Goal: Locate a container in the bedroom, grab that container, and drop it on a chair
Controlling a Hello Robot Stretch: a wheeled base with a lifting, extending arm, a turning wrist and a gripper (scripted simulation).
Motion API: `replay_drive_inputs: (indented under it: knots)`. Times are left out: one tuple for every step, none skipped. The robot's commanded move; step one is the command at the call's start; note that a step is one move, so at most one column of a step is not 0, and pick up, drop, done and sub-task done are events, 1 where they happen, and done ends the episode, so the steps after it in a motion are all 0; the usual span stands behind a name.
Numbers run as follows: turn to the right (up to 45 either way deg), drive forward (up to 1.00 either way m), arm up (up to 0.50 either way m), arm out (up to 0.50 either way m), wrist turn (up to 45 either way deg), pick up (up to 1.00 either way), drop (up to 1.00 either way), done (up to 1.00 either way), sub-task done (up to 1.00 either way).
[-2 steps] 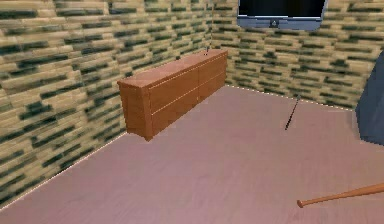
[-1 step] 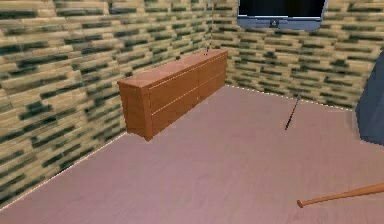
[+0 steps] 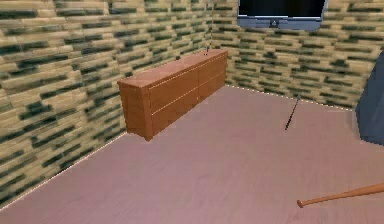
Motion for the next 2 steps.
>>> replay_drive_inputs:
  knots:
    - [0.0, 0.00, 0.00, 0.00, 45.0, 0.00, 0.00, 0.00, 0.00]
    - [0.0, 0.00, 0.00, 0.00, 45.0, 0.00, 0.00, 0.00, 0.00]
